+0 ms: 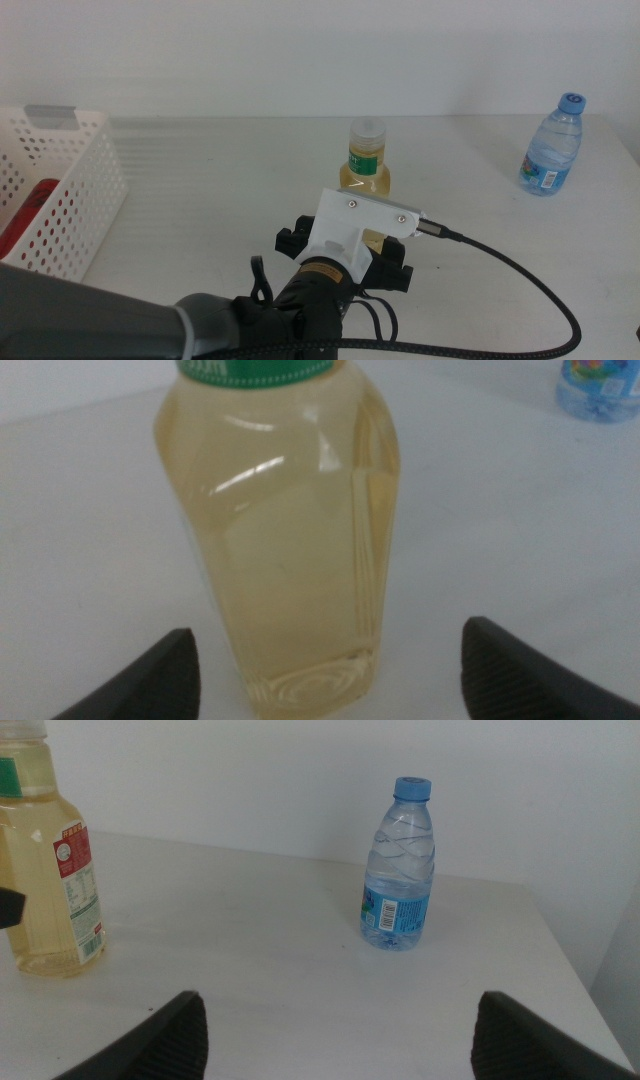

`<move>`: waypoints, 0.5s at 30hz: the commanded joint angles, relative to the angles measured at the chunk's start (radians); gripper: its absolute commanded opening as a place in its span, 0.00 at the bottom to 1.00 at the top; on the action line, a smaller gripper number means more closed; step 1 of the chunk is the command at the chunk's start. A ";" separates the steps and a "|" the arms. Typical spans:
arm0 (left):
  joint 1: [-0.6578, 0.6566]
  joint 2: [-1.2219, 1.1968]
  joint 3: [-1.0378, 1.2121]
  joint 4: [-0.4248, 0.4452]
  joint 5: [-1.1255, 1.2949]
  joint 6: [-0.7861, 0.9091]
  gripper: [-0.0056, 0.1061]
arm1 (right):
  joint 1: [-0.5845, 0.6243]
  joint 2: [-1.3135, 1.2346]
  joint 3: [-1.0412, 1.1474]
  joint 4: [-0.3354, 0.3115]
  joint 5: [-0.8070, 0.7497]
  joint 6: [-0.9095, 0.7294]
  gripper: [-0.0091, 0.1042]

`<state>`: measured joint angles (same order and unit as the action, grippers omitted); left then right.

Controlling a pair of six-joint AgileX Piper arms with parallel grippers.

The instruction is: Use arms to grab the bottles and put them into the dustbin to the left of the table.

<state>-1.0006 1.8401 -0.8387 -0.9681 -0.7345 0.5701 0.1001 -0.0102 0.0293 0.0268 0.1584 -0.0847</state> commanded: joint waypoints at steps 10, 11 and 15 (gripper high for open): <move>0.007 0.004 -0.049 0.055 -0.122 -0.080 0.84 | -0.005 -0.026 -0.009 -0.010 -0.080 -0.009 0.70; 0.014 0.009 -0.049 0.075 -0.118 -0.094 0.84 | -0.005 -0.026 -0.009 -0.010 -0.080 -0.009 0.70; 0.042 0.014 -0.049 0.157 -0.117 -0.170 0.84 | -0.005 -0.026 -0.009 -0.010 -0.080 -0.009 0.70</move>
<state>-0.9683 1.8985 -0.8633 -0.8662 -0.7829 0.4439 0.1001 -0.0102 0.0293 0.0268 0.1584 -0.0847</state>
